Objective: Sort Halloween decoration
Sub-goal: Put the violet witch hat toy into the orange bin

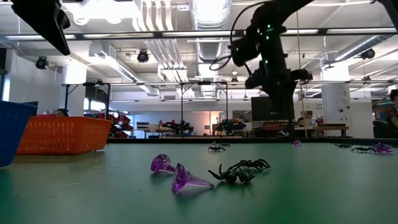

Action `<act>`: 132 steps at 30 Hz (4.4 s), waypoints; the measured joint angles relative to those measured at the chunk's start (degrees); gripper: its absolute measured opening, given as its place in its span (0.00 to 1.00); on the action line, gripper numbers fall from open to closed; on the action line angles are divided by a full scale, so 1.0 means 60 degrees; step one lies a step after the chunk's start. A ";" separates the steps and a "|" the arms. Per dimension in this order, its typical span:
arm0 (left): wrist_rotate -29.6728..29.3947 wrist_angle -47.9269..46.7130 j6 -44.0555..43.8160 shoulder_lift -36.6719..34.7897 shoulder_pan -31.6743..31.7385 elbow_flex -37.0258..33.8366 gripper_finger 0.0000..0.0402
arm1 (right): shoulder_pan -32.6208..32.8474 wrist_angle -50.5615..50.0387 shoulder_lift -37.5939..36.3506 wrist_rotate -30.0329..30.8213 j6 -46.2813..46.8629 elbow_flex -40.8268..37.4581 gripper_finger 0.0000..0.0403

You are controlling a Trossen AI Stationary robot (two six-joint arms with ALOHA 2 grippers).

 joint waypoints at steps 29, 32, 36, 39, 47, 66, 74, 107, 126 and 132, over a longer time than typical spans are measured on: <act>-0.0181 -0.0030 -0.0840 -0.0004 0.0101 0.0000 0.16 | -0.1429 0.1339 0.2221 -0.1461 -0.1824 -0.0744 0.36; -0.0177 -0.0036 -0.0840 -0.0004 0.0120 0.0000 0.16 | -0.1575 0.1304 0.2221 -0.1461 -0.1745 -0.0758 0.36; -0.0177 -0.0036 -0.0840 -0.0004 0.0120 -0.0002 0.16 | -0.1697 0.1065 0.2221 -0.1331 -0.1714 -0.0776 0.36; -0.0177 -0.0036 -0.0840 -0.0004 0.0121 0.0000 0.16 | -0.1701 0.0778 0.2221 -0.1289 -0.1654 -0.0779 0.36; -0.0177 -0.0082 -0.0840 -0.0004 0.0124 -0.0001 0.16 | -0.1813 0.1441 0.2157 -0.1938 -0.1810 -0.1415 0.35; -0.0173 -0.0128 -0.0824 -0.0006 0.0124 -0.0003 0.16 | -0.1810 0.1615 0.1842 -0.1719 -0.1891 -0.1472 0.02; 0.0320 -0.0653 -0.1186 -0.0202 0.0124 0.0004 0.15 | -0.1558 0.1750 0.0874 -0.1625 -0.1446 -0.1468 0.02; 0.0328 -0.0965 0.0131 -0.1665 0.0124 0.0004 0.10 | 0.3560 0.7995 0.0356 -0.1919 0.2638 -0.0171 0.02; -0.0186 -0.1042 0.0899 -0.1719 0.0123 -0.0004 0.10 | 0.4511 0.9809 0.3272 -0.2263 0.2235 0.3411 0.02; -0.0179 -0.1992 0.0980 -0.1670 0.0124 -0.0004 0.10 | 0.4525 0.9638 0.4998 -0.2947 0.1838 0.6109 0.02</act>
